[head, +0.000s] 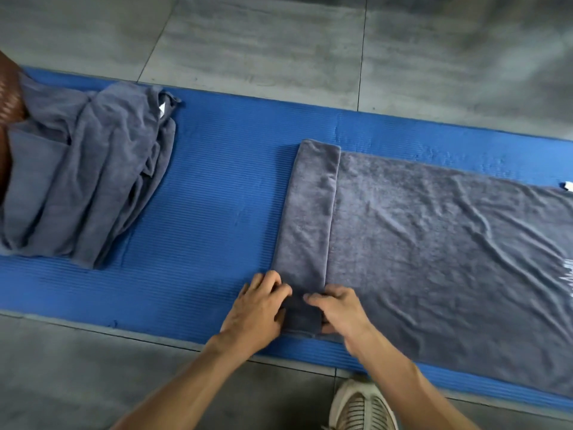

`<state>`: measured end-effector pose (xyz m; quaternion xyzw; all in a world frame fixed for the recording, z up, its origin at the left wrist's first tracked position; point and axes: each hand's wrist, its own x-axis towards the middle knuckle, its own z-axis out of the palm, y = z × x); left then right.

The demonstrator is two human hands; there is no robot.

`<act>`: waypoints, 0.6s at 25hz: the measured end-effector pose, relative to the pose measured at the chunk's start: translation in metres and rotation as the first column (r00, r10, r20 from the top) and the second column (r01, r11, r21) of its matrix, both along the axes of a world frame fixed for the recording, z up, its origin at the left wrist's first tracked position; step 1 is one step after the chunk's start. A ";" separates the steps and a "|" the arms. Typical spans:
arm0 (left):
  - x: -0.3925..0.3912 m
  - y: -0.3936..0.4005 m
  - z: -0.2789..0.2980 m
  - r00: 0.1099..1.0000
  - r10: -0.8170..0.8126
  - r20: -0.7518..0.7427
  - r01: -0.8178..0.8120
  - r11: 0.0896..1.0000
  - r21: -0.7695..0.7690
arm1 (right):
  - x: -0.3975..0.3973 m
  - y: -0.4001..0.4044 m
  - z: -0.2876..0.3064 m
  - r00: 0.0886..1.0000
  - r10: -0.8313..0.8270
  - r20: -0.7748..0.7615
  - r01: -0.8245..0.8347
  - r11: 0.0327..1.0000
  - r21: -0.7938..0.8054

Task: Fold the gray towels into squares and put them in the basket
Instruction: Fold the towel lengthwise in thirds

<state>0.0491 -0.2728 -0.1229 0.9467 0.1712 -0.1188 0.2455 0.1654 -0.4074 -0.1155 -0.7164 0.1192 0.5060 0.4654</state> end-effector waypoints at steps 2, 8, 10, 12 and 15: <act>-0.006 0.003 -0.004 1.000 -0.022 0.020 0.023 0.997 -0.071 | -0.013 -0.003 -0.006 0.991 -0.026 -0.132 0.034 0.998 0.057; 0.007 0.009 0.003 0.704 0.685 -0.187 -0.682 0.578 -0.449 | -0.028 -0.001 -0.014 0.908 -0.094 -0.409 0.231 0.925 0.301; 0.004 0.013 0.007 0.791 0.552 -0.264 -0.606 0.652 -0.455 | -0.029 -0.002 -0.012 0.951 -0.083 -0.298 0.145 0.971 0.192; -0.002 0.014 0.008 0.882 0.411 -0.229 -0.468 0.814 -0.344 | -0.029 -0.005 -0.009 0.993 0.111 -0.042 -0.113 0.992 -0.046; -0.009 0.009 0.005 0.984 0.163 -0.066 -0.164 0.986 -0.016 | -0.023 -0.024 -0.001 0.678 0.679 0.283 -0.513 0.712 -0.480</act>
